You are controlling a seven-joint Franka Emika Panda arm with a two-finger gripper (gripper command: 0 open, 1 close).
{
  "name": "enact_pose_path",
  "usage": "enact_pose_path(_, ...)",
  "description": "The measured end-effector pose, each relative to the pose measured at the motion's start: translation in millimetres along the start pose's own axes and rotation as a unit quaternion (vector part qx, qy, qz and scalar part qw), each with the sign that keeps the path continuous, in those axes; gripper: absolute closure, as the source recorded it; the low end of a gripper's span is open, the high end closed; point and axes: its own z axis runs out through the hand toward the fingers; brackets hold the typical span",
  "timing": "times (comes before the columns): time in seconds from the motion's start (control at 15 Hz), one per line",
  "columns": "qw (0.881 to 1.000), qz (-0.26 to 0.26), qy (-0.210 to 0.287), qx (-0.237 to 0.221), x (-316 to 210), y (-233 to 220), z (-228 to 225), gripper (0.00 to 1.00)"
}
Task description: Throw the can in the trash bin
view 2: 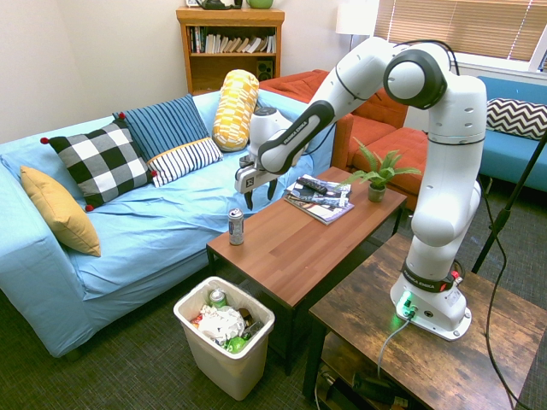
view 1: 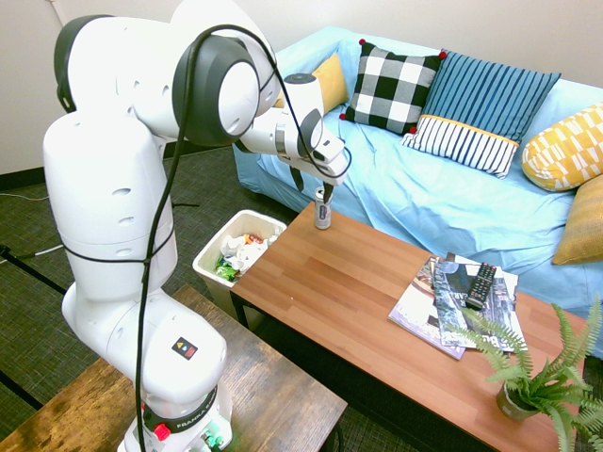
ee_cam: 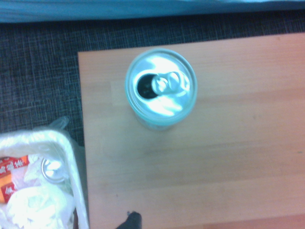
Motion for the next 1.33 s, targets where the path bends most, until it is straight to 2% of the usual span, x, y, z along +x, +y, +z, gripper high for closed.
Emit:
enact_pose_path(0.47, 1.0, 0.019, 0.024, -0.006, 17, -54, 49, 0.0)
enact_pose_path(0.93, 0.999, 0.027, 0.019, -0.031, 17, -66, 111, 0.0)
enact_pose_path(1.2, 0.999, 0.032, 0.02, -0.036, 20, -70, 129, 0.0)
enact_pose_path(1.27, 0.999, 0.033, 0.02, -0.036, 21, -71, 130, 1.0)
enact_pose_path(1.33, 0.999, 0.035, 0.021, -0.034, 23, -73, 130, 1.0)
